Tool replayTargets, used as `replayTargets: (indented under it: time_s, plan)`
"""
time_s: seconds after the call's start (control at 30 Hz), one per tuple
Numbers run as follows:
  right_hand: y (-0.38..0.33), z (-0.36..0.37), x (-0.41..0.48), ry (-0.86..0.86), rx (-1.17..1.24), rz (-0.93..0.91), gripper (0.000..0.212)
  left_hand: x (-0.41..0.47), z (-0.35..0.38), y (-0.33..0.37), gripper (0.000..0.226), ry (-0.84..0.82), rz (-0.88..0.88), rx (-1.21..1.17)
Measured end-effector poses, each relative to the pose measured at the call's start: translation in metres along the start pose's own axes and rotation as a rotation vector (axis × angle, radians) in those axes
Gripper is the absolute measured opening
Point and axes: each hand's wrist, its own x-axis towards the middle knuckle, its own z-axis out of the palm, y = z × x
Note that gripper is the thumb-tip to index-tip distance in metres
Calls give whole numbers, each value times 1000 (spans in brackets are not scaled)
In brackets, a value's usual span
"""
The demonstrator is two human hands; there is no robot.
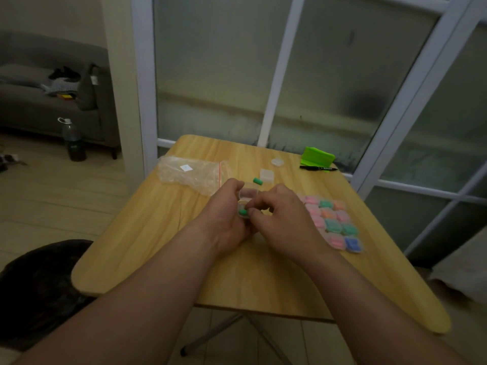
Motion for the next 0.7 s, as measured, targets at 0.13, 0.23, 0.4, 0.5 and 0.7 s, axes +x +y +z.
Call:
replayTargets:
  time_s: [0.13,0.23,0.4,0.5,0.7]
  plan:
    - [-1,1,-1,5,14,-10,12,0,-1,1,30,-17,4,-27]
    - [-1,2,-1,29,32,-23,12,-1,1,2,28,-25,4,-50]
    - [8,-4,6,89,49,23,9,1,-4,4,39,105,53,12]
    - [25,-8,21,164,60,113,10,2,-3,7,40,221,95,9]
    - [49,2,77,156,-119,171,14,4,-11,13,41,274,125,-1]
